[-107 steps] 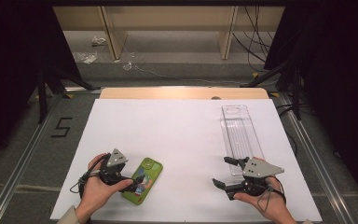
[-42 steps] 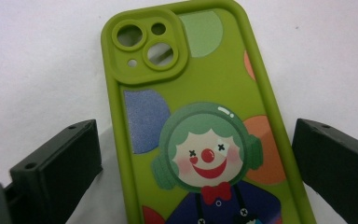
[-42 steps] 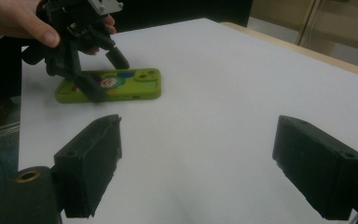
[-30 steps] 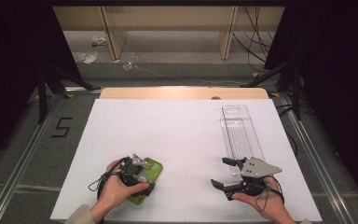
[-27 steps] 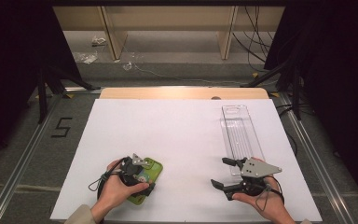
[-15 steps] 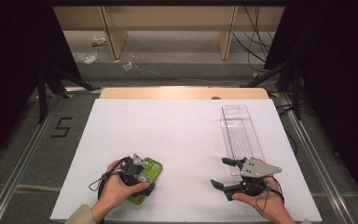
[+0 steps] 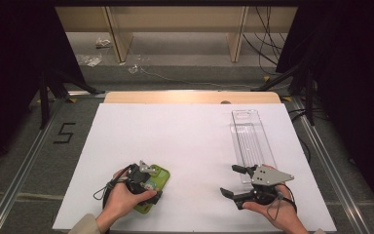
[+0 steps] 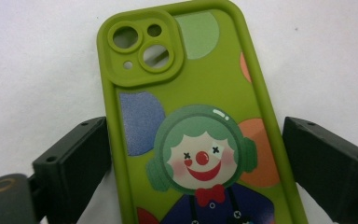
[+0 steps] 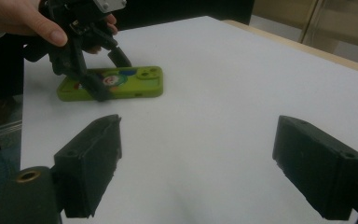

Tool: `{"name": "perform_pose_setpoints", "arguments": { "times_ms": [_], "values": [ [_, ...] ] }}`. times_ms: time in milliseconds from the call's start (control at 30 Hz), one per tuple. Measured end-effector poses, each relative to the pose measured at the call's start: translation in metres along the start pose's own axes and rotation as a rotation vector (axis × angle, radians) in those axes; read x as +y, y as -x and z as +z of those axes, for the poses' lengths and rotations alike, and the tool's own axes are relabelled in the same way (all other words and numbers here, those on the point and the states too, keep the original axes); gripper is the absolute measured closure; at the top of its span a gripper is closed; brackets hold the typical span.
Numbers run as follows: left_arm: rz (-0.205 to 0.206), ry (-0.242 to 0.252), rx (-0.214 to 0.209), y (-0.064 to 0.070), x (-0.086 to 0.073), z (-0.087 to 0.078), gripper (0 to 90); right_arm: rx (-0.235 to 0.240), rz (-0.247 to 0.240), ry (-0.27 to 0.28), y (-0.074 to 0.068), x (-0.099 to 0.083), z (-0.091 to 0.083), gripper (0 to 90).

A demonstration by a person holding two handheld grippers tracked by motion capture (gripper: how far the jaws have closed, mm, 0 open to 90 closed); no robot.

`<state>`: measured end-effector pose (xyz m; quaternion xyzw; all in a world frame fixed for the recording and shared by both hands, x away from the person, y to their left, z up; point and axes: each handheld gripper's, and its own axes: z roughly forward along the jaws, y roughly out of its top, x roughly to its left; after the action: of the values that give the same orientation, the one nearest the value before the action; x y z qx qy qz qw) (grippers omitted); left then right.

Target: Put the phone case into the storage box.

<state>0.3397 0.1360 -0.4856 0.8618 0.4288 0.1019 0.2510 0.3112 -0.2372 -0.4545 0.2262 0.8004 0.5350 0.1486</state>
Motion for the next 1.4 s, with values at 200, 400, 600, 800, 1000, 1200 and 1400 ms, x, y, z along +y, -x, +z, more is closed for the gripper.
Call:
{"name": "perform_pose_setpoints", "arguments": {
  "times_ms": [200, 400, 600, 800, 1000, 1200, 1400],
  "values": [
    [-0.009, 0.002, 0.006, 0.0000, -0.0001, -0.0002, 10.1, 0.002, -0.001, -0.002, 0.0000, -0.0001, 0.0000, 16.5],
    [-0.013, 0.001, 0.011, -0.0001, 0.0000, -0.0007, 11.4, 0.002, -0.002, -0.003, -0.0001, -0.0002, 0.0000, 16.5],
    [-0.018, 0.000, 0.017, 0.0007, 0.0002, -0.0009, 12.6, 0.003, -0.003, -0.003, -0.0001, -0.0002, 0.0001, 16.5],
    [-0.017, -0.001, 0.019, 0.0016, 0.0003, -0.0019, 15.3, 0.004, -0.002, -0.002, -0.0004, 0.0000, 0.0002, 16.5],
    [-0.018, 0.002, 0.016, 0.0013, 0.0003, -0.0021, 15.9, 0.004, -0.002, -0.003, -0.0003, -0.0001, 0.0001, 16.5],
    [-0.023, 0.011, 0.017, 0.0012, 0.0002, -0.0021, 16.0, 0.004, -0.003, -0.001, -0.0004, 0.0001, 0.0000, 16.5],
    [-0.029, 0.040, 0.023, 0.0007, 0.0011, -0.0048, 16.1, 0.004, -0.002, 0.000, -0.0003, 0.0000, 0.0000, 16.5]
  ]
}}
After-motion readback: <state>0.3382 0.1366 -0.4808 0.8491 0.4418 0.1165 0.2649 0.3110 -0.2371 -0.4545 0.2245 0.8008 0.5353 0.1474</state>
